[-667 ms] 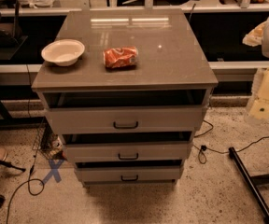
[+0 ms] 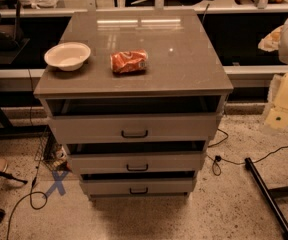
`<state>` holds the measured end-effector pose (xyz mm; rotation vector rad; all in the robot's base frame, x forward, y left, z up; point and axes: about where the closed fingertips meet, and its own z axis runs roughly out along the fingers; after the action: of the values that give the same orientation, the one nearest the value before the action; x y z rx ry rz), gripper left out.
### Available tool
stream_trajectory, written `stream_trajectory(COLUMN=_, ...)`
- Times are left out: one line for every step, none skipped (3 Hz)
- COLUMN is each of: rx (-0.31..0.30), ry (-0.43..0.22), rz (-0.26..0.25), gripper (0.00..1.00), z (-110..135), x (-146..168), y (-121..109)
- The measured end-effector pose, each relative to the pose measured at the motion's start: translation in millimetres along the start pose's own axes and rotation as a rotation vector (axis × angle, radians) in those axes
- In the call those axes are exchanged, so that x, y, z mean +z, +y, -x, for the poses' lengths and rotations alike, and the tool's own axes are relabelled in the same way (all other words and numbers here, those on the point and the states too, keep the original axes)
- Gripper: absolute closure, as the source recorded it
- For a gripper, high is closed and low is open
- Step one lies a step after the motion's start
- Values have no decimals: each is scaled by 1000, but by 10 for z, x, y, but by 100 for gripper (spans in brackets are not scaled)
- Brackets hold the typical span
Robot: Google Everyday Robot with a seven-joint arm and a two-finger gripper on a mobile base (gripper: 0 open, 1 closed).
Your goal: Open bottom drawer
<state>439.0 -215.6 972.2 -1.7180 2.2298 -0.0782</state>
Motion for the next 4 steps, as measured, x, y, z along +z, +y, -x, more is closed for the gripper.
stream_trajectory(rx=23, ry=-6, rz=40, gripper=0, z=-58, x=248, y=122)
stream_trajectory(rx=100, ry=-65, rz=123, gripper=0, z=-115, x=974, y=493)
stream_trajectory(rx=191, ry=-110, rz=229, gripper=0, z=-149, x=1763, y=904)
stream_trajectory(rx=203, ry=-87, rz=276, gripper=0, z=-252, x=2016, y=1150)
